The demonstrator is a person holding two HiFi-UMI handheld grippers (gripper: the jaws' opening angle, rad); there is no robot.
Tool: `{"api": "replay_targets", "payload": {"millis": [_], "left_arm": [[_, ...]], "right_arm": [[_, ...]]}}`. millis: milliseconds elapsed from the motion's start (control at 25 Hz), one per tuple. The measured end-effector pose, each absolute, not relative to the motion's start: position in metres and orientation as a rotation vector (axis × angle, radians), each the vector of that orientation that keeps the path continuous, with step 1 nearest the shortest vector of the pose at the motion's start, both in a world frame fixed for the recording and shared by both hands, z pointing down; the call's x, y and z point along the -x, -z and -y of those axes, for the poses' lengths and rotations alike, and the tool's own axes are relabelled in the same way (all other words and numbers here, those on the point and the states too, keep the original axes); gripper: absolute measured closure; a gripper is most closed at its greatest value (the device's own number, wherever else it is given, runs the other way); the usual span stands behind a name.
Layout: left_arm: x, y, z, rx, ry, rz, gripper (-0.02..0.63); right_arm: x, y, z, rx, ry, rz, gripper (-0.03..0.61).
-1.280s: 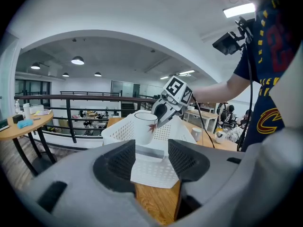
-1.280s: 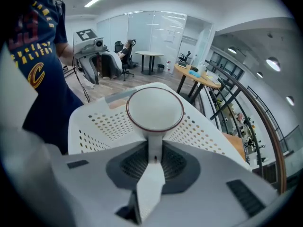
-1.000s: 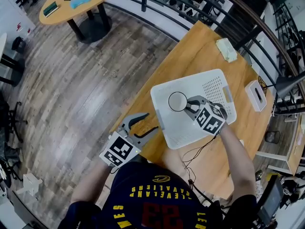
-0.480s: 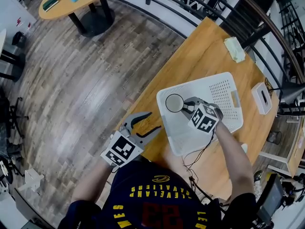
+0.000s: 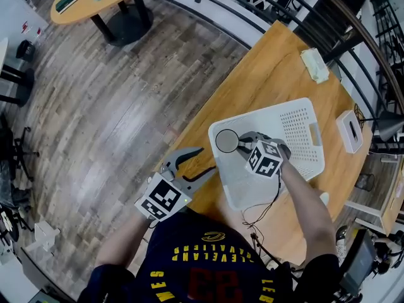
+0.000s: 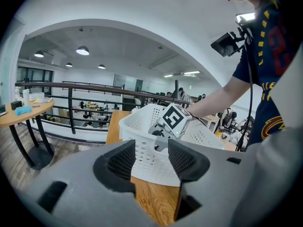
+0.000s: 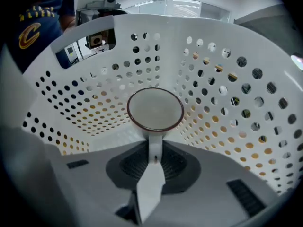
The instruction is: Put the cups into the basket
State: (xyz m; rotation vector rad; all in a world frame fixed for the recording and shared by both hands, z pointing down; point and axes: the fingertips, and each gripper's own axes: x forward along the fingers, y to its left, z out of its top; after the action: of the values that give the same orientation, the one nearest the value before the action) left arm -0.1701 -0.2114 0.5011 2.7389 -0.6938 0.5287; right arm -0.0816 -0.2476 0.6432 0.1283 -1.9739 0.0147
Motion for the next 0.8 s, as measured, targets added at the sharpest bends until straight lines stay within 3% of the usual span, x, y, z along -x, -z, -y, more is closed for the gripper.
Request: {"api": "replay_targets", "payload": {"millis": [640,800], "left_arm": [[0.173,-0.500,0.211,-2.733,-0.531,0.688,0.393],[0.173,-0.496,0.210,-2.744,-0.537,0.679,0.393]], "right_arm": [[0.085,-0.662,0.245,-0.160,-0.017,1.958,0.507],[0.082,-0.657,0.246,-0.169,-0.045,1.941,0.441]]}}
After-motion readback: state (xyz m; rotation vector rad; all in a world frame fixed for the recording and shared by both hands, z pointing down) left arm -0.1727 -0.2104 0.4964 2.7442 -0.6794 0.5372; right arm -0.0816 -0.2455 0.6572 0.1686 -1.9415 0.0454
